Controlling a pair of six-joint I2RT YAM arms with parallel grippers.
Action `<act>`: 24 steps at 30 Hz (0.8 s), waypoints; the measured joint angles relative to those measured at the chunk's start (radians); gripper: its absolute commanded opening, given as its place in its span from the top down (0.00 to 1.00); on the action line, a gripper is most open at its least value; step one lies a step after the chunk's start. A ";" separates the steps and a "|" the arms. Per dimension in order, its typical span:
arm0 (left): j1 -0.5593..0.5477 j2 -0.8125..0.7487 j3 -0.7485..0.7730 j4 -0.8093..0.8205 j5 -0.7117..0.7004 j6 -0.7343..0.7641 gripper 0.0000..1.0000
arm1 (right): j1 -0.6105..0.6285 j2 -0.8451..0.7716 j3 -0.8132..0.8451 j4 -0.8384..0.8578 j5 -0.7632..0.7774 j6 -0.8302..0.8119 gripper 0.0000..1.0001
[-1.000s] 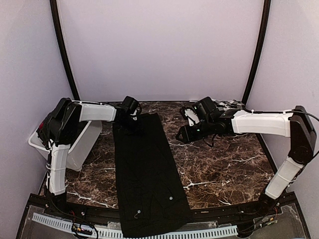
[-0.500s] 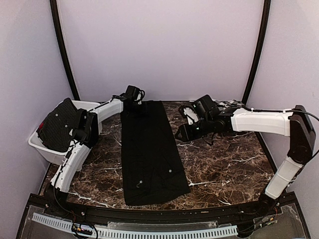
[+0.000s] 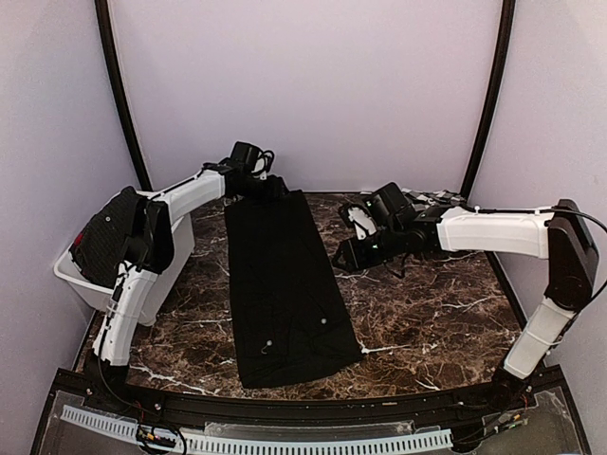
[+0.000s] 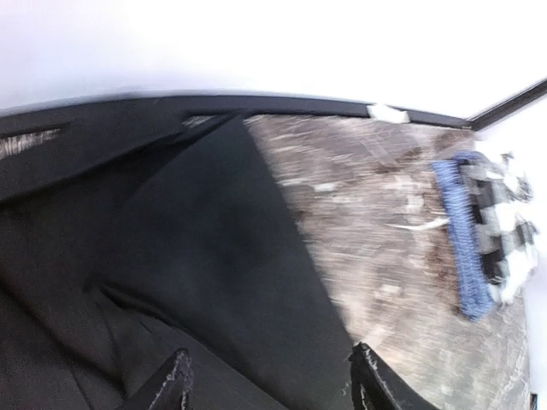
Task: Fold and stack the long sleeve shirts
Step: Move the rectangle-folded shirt to the center of the board, then adjust the rectangle-folded shirt at the center of the board.
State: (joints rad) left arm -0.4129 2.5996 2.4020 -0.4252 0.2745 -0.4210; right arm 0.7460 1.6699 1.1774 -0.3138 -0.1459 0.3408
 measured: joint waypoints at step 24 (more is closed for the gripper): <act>-0.497 -0.965 -1.492 0.270 -0.209 -0.454 0.69 | 0.318 -0.199 -0.402 0.198 0.024 0.292 0.60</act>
State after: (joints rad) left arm -0.9100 1.6348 0.9104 -0.1555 0.0650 -0.8745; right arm 1.0641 1.4712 0.7753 -0.1158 -0.1223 0.6327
